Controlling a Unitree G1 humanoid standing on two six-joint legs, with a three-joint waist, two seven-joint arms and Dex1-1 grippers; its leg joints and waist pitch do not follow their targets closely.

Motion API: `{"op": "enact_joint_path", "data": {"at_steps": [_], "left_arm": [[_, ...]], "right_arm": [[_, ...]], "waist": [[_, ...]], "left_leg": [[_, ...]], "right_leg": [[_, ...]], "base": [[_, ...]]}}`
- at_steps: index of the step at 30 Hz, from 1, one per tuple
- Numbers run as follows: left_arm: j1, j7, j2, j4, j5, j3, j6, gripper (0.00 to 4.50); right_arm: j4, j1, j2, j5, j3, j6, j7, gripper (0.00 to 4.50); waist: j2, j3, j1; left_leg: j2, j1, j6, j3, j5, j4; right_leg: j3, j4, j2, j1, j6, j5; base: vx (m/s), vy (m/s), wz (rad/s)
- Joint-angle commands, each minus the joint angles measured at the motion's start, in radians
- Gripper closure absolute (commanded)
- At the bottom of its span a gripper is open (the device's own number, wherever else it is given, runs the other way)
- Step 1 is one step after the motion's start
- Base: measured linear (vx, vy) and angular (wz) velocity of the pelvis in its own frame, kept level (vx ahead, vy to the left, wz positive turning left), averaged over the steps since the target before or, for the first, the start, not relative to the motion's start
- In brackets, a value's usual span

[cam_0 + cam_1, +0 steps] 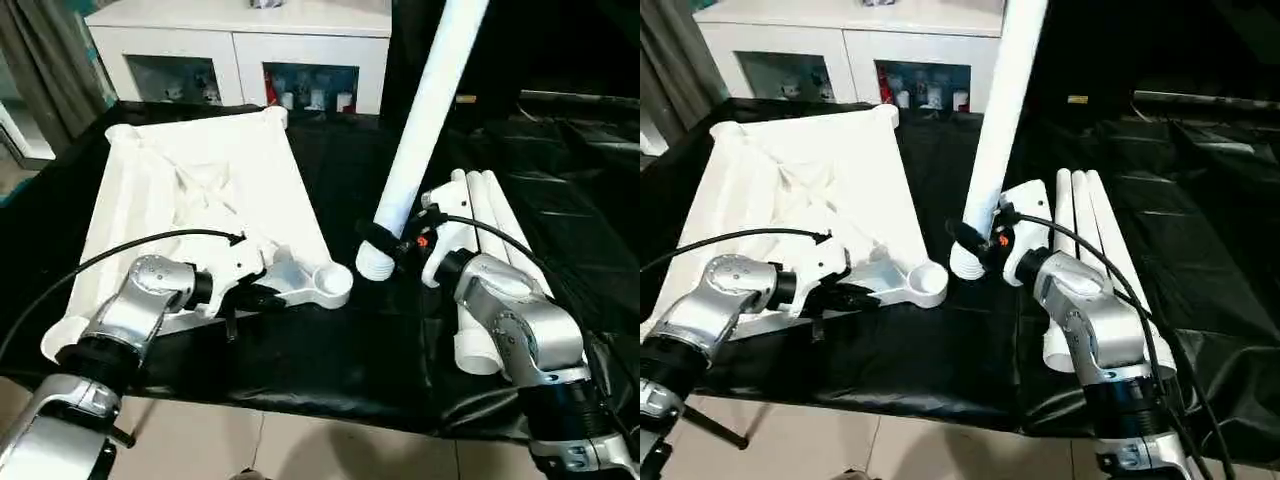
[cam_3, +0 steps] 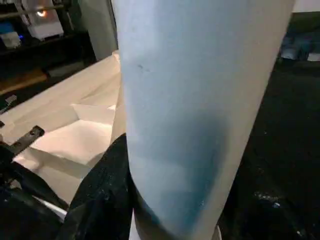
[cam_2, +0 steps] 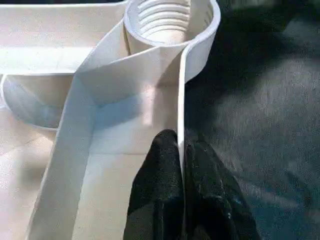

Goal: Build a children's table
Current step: Pick table leg

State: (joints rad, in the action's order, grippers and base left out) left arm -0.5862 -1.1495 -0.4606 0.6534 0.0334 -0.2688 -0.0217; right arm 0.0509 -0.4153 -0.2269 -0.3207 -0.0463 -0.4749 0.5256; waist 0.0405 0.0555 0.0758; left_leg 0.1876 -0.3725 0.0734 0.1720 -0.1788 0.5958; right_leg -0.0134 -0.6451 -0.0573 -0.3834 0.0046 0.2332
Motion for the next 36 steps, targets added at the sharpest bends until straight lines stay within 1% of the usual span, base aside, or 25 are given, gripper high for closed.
{"op": "enact_joint_path", "data": {"at_steps": [1,2,3,7,8,9,11,12,13,14,15,16,17,19,20,21,22,24,25,27,32,36], "left_arm": [[0.029,0.019,0.054,-0.003,0.117,0.058,0.010,4.50],[0.034,0.016,0.057,-0.006,0.119,0.060,0.010,4.50],[0.035,0.016,0.058,-0.007,0.120,0.061,0.010,4.50],[0.066,0.009,0.074,-0.006,0.114,0.063,0.021,4.50],[0.071,0.005,0.075,-0.006,0.105,0.061,0.019,4.50],[0.074,0.001,0.076,-0.006,0.099,0.060,0.017,4.50],[0.079,0.006,0.063,0.007,0.046,0.031,0.042,4.50],[0.079,0.006,0.063,0.007,0.046,0.031,0.042,4.50],[0.079,0.031,0.055,0.027,0.004,0.013,0.076,4.50],[0.076,0.043,0.056,0.036,-0.003,0.014,0.087,4.50],[0.075,0.041,0.060,0.034,0.001,0.023,0.075,4.50],[0.074,0.036,0.061,0.031,0.005,0.027,0.067,4.50],[0.072,0.019,0.059,0.022,0.011,0.029,0.046,4.22],[0.067,-0.003,0.055,0.008,0.022,0.033,0.023,4.22],[0.067,-0.005,0.054,0.003,0.024,0.034,0.019,3.91],[0.067,-0.005,0.054,0.003,0.024,0.034,0.019,3.85],[0.065,-0.004,0.052,0.002,0.019,0.035,0.031,3.82],[0.063,0.004,0.049,0.007,0.009,0.034,0.048,3.73],[0.063,-0.003,0.046,0.009,0.008,0.033,0.051,3.71],[0.065,-0.015,0.040,0.011,0.005,0.031,0.047,3.71],[0.066,-0.017,0.029,0.017,-0.003,0.029,0.050,3.71],[0.064,-0.018,0.020,0.025,-0.010,0.026,0.035,3.71]], "right_arm": [[-0.010,-0.012,0.002,-0.013,0.012,0.002,-0.005,2.62],[-0.009,-0.011,0.003,-0.013,0.012,0.003,-0.005,2.62],[-0.009,-0.011,0.003,-0.013,0.012,0.003,-0.005,2.62],[-0.007,-0.014,0.008,-0.010,0.011,0.001,0.000,2.62],[-0.008,-0.015,0.009,-0.010,0.011,0.000,0.000,2.62],[-0.008,-0.015,0.009,-0.011,0.011,0.000,0.000,2.62],[-0.009,-0.015,0.008,-0.010,0.009,-0.001,0.001,2.62],[-0.009,-0.015,0.008,-0.010,0.009,-0.001,0.001,2.62],[-0.010,-0.015,0.008,-0.009,0.007,-0.003,0.003,2.62],[-0.008,-0.015,0.007,-0.007,0.006,-0.002,0.003,2.62],[-0.007,-0.015,0.006,-0.005,0.005,-0.002,0.005,2.62],[-0.006,-0.015,0.005,-0.004,0.004,-0.002,0.006,2.62],[-0.006,-0.015,0.005,-0.004,0.004,-0.003,0.007,2.62],[-0.005,-0.016,0.005,-0.004,0.003,-0.004,0.009,2.62],[-0.006,-0.015,0.006,-0.004,0.003,-0.005,0.009,2.62],[-0.006,-0.015,0.006,-0.004,0.003,-0.005,0.009,2.62],[-0.006,-0.016,0.006,-0.004,0.002,-0.006,0.010,2.62],[-0.004,-0.017,0.007,-0.004,0.000,-0.006,0.012,2.62],[-0.004,-0.017,0.007,-0.004,-0.001,-0.006,0.013,2.62],[-0.003,-0.017,0.008,-0.003,-0.002,-0.005,0.014,2.62],[0.002,-0.021,0.007,-0.001,-0.003,-0.003,0.016,2.62],[0.000,-0.021,0.006,-0.001,-0.003,-0.004,0.018,2.62]], "waist": [[-0.017,-0.066,0.004],[-0.020,-0.065,0.004],[-0.018,-0.065,0.004],[-0.017,-0.066,0.001],[-0.020,-0.067,0.000],[-0.017,-0.067,0.001],[-0.017,-0.067,0.000],[-0.016,-0.068,0.001],[-0.017,-0.067,0.001],[-0.017,-0.068,0.001],[-0.023,-0.067,0.000],[-0.021,-0.067,0.002],[-0.019,-0.065,0.003],[-0.019,-0.064,0.003],[-0.021,-0.066,0.003],[-0.017,-0.067,0.004],[-0.016,-0.066,0.004],[-0.017,-0.068,0.005],[-0.021,-0.069,0.005],[-0.021,-0.069,0.008],[-0.026,-0.067,0.008],[-0.026,-0.066,0.007]], "left_leg": [[0.028,0.010,-0.008,-0.006,-0.119,-0.062],[0.028,0.009,-0.009,-0.006,-0.123,-0.063],[0.028,0.009,-0.009,-0.006,-0.126,-0.063],[0.029,0.008,-0.012,-0.007,-0.127,-0.065],[0.028,0.008,-0.015,-0.006,-0.123,-0.064],[0.028,0.009,-0.017,-0.006,-0.121,-0.064],[0.028,0.008,-0.017,-0.006,-0.120,-0.064],[0.028,0.007,-0.018,-0.006,-0.118,-0.064],[0.028,0.006,-0.018,-0.007,-0.119,-0.064],[0.028,0.007,-0.018,-0.007,-0.120,-0.064],[0.028,0.008,-0.018,-0.005,-0.122,-0.064],[0.028,0.008,-0.017,-0.006,-0.124,-0.065],[0.029,0.009,-0.015,-0.005,-0.133,-0.066],[0.029,0.010,-0.010,-0.006,-0.141,-0.067],[0.029,0.010,-0.007,-0.006,-0.139,-0.067],[0.031,0.012,-0.007,-0.006,-0.134,-0.067],[0.031,0.011,-0.006,-0.006,-0.136,-0.067],[0.032,0.011,-0.006,-0.007,-0.130,-0.067],[0.032,0.011,-0.007,-0.006,-0.125,-0.068],[0.032,0.012,-0.007,-0.007,-0.122,-0.068],[0.032,0.012,0.002,-0.007,-0.143,-0.070],[0.033,0.013,0.005,-0.007,-0.147,-0.071]], "right_leg": [[0.035,0.077,-0.068,0.043,-0.219,0.012],[0.036,0.078,-0.069,0.044,-0.214,0.032],[0.036,0.079,-0.069,0.042,-0.209,0.049],[0.035,0.081,-0.068,0.040,-0.197,0.068],[0.036,0.081,-0.067,0.040,-0.195,0.063],[0.036,0.081,-0.068,0.039,-0.193,0.065],[0.036,0.082,-0.068,0.039,-0.190,0.067],[0.036,0.082,-0.068,0.040,-0.188,0.064],[0.036,0.082,-0.067,0.040,-0.183,0.065],[0.036,0.083,-0.067,0.040,-0.179,0.065],[0.036,0.084,-0.067,0.039,-0.178,0.069],[0.036,0.083,-0.068,0.039,-0.179,0.077],[0.036,0.085,-0.069,0.036,-0.177,0.101],[0.036,0.087,-0.070,0.035,-0.175,0.129],[0.036,0.086,-0.070,0.035,-0.177,0.126],[0.036,0.084,-0.069,0.033,-0.184,0.108],[0.036,0.085,-0.069,0.032,-0.188,0.100],[0.035,0.081,-0.068,0.034,-0.191,0.058],[0.034,0.079,-0.067,0.035,-0.194,0.029],[0.034,0.076,-0.068,0.036,-0.199,-0.003],[0.035,0.079,-0.070,0.038,-0.198,0.017],[0.036,0.080,-0.070,0.037,-0.194,0.035]], "base": [[0.000,0.000,0.00],[0.000,0.000,0.00],[0.000,0.000,0.00],[0.000,0.000,0.00],[0.000,0.000,0.00],[0.000,0.000,0.00],[0.000,0.000,0.00],[0.000,0.000,0.00],[0.000,0.000,0.00],[0.000,0.000,0.00],[0.000,0.000,0.00],[0.000,0.000,0.00],[0.000,0.000,0.00],[0.000,0.000,0.00],[0.000,0.000,0.00],[0.000,0.000,0.00],[0.000,0.000,0.00],[0.000,0.000,0.00],[0.000,0.000,0.00],[0.000,0.000,0.00],[0.000,0.000,0.00],[0.000,0.000,0.00]]}}
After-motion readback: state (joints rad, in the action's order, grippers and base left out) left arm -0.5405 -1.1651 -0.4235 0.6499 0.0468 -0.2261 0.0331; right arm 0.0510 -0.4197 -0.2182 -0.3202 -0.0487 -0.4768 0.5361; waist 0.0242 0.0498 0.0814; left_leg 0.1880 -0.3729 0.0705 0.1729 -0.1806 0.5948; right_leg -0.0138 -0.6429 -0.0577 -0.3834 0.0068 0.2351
